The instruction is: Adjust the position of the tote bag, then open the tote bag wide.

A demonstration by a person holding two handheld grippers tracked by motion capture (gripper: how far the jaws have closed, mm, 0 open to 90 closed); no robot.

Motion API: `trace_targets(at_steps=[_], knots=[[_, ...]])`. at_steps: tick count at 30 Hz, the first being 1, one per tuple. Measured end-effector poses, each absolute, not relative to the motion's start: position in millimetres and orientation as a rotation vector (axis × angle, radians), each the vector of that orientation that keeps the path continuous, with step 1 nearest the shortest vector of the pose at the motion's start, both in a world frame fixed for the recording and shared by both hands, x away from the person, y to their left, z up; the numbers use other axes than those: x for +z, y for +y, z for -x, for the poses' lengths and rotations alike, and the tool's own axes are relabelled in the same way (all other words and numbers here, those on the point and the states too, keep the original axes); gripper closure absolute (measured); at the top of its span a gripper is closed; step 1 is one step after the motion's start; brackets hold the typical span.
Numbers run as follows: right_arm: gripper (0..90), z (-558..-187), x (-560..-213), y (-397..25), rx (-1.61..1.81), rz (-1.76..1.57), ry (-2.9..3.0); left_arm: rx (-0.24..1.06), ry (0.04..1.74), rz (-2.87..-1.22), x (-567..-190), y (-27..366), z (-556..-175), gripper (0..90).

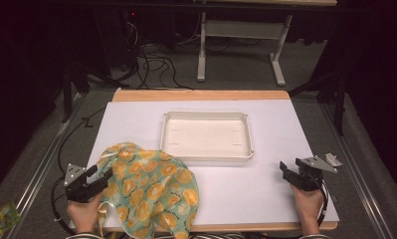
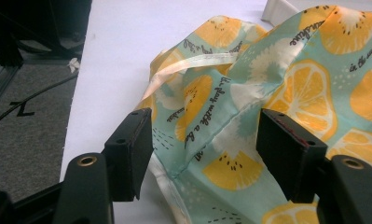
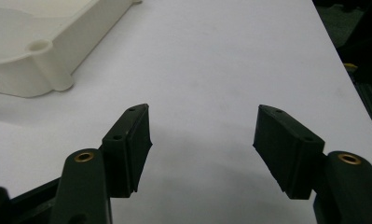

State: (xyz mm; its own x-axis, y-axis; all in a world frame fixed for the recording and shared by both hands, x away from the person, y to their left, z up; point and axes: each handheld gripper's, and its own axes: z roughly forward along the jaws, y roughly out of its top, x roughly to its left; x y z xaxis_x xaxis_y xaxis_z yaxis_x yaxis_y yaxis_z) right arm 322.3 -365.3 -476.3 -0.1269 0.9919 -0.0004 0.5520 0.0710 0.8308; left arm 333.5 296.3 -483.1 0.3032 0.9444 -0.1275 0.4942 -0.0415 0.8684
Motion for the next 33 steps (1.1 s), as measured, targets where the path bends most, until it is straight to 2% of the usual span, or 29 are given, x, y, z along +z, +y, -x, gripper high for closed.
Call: trace_targets(at_steps=[21,33], knots=[[36.5,-324.3,-476.8,-364.6,0.906,-1.559,1.754,0.635,1.317,-1.641,-480.2,297.4,-331.1,36.5],[35.9,-325.3,-476.9,-363.4,0.892,-1.565,1.762,0.653,1.279,-1.656,-459.1,286.7,-317.6,35.9]])
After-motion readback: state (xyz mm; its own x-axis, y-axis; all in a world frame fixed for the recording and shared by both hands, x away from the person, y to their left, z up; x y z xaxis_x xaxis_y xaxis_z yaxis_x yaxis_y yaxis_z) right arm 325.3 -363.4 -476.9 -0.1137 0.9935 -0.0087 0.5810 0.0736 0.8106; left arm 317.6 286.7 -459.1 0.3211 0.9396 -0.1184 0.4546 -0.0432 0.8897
